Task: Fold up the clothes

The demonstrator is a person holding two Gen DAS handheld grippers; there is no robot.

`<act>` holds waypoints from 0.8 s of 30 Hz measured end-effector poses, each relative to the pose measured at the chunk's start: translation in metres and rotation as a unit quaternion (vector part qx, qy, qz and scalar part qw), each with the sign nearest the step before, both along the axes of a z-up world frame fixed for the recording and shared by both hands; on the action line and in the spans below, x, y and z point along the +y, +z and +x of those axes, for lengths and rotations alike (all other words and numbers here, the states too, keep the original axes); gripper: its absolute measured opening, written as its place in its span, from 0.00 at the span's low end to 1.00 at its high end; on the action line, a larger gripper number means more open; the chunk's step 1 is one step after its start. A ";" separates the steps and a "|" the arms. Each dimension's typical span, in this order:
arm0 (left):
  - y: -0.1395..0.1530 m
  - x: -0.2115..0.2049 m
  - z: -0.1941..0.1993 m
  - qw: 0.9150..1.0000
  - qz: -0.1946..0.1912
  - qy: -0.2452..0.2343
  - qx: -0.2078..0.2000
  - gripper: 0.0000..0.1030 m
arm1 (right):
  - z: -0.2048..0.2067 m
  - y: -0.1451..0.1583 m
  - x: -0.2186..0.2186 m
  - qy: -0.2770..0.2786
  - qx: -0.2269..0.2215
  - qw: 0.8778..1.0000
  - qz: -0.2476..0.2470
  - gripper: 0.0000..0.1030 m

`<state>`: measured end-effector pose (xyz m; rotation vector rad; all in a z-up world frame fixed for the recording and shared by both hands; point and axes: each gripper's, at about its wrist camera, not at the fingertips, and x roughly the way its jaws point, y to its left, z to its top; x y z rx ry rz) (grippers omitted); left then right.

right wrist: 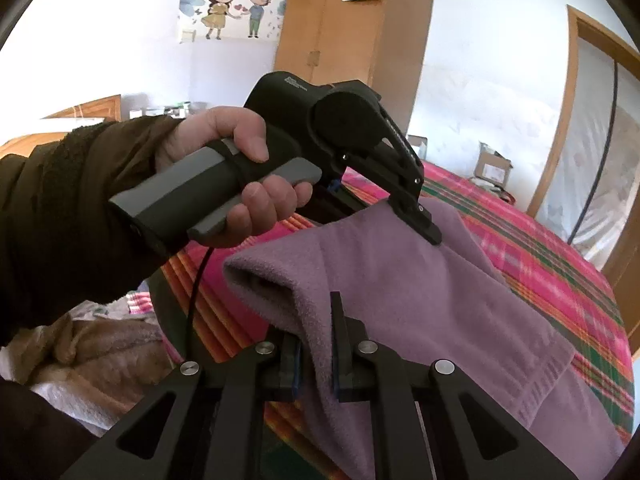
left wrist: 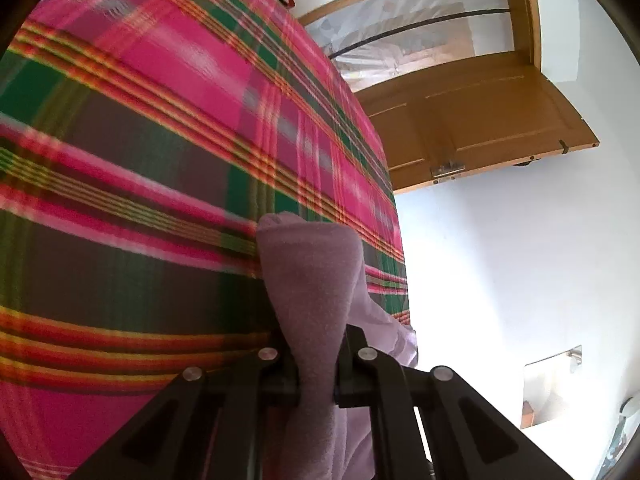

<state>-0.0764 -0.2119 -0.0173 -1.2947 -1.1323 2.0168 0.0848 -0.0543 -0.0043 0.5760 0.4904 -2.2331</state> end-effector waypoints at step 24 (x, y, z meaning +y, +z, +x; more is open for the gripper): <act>-0.016 -0.089 0.023 0.995 -0.041 0.071 -0.057 0.15 | -0.014 -0.024 -0.097 0.088 -0.113 0.990 0.009 0.12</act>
